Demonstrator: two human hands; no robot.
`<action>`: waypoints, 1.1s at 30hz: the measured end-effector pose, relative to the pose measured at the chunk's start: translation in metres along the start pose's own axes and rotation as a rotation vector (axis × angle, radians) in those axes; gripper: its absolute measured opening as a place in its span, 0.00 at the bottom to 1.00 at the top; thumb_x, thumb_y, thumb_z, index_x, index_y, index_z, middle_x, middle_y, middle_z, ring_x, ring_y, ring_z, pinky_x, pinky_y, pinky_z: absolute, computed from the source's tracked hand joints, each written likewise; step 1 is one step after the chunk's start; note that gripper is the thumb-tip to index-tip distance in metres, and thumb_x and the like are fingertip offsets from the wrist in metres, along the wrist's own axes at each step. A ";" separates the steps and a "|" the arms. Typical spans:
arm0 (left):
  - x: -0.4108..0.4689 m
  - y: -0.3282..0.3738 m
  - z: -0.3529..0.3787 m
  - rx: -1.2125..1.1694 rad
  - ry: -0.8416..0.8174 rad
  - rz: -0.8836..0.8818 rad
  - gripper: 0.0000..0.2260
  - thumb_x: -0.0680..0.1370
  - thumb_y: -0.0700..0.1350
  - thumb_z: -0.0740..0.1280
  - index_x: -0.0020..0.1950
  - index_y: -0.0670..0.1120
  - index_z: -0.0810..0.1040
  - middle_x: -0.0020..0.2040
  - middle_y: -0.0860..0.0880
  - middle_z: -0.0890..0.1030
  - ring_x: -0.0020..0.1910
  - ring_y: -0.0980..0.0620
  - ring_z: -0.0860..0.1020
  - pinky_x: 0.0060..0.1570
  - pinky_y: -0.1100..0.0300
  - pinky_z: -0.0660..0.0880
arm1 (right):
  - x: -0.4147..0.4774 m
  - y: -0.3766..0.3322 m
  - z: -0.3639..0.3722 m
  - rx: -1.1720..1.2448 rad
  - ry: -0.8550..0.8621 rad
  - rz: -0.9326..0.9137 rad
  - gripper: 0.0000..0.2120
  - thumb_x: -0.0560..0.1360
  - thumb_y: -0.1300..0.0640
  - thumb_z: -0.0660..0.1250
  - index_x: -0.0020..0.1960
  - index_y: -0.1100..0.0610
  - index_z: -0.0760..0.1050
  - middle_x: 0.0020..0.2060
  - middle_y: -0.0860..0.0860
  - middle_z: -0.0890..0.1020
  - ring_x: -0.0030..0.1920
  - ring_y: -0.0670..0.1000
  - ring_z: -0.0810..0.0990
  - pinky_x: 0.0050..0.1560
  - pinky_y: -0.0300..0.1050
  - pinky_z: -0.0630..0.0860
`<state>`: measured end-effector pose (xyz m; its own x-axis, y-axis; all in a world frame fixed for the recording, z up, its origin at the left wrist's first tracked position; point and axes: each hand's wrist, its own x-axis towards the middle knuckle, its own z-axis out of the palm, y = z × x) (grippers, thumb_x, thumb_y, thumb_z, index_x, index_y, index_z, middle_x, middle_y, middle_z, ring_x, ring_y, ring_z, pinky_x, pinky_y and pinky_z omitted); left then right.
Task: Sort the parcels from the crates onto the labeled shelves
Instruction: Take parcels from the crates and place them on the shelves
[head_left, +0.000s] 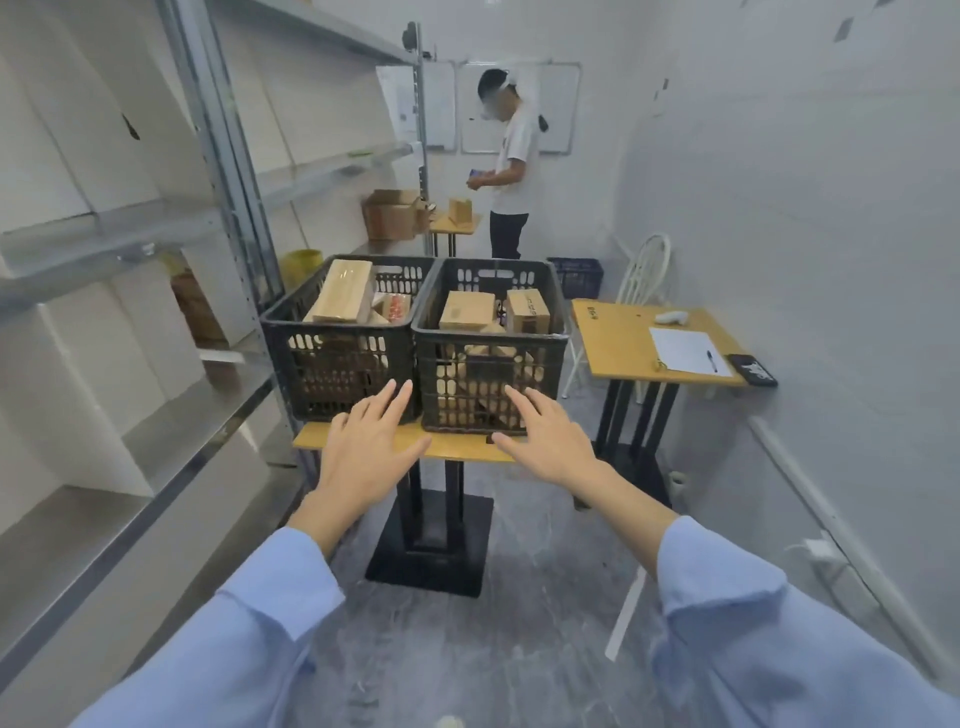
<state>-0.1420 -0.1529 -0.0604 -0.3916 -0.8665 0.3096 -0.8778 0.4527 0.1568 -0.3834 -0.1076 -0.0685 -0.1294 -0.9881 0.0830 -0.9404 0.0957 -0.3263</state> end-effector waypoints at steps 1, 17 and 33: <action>0.022 0.001 0.008 -0.008 -0.003 0.011 0.32 0.80 0.65 0.54 0.80 0.56 0.49 0.80 0.54 0.54 0.77 0.51 0.57 0.72 0.50 0.57 | 0.018 0.008 -0.001 0.003 0.011 0.013 0.34 0.80 0.38 0.58 0.80 0.45 0.49 0.79 0.51 0.55 0.78 0.56 0.53 0.72 0.59 0.63; 0.352 -0.022 0.103 -0.147 -0.036 0.142 0.32 0.79 0.64 0.57 0.80 0.55 0.53 0.79 0.52 0.58 0.76 0.49 0.60 0.73 0.46 0.57 | 0.303 0.088 -0.012 0.109 0.086 0.140 0.32 0.80 0.42 0.60 0.80 0.48 0.53 0.78 0.51 0.58 0.76 0.55 0.59 0.71 0.58 0.67; 0.500 -0.052 0.232 -0.199 -0.217 -0.111 0.36 0.77 0.63 0.63 0.80 0.56 0.50 0.80 0.50 0.56 0.76 0.46 0.60 0.72 0.45 0.61 | 0.514 0.135 0.052 0.266 -0.109 0.046 0.38 0.77 0.45 0.67 0.80 0.50 0.52 0.77 0.50 0.60 0.74 0.54 0.64 0.68 0.56 0.70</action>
<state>-0.3559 -0.6588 -0.1313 -0.3652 -0.9278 0.0758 -0.8554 0.3666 0.3660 -0.5604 -0.6092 -0.1192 -0.1219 -0.9919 -0.0347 -0.8167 0.1201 -0.5644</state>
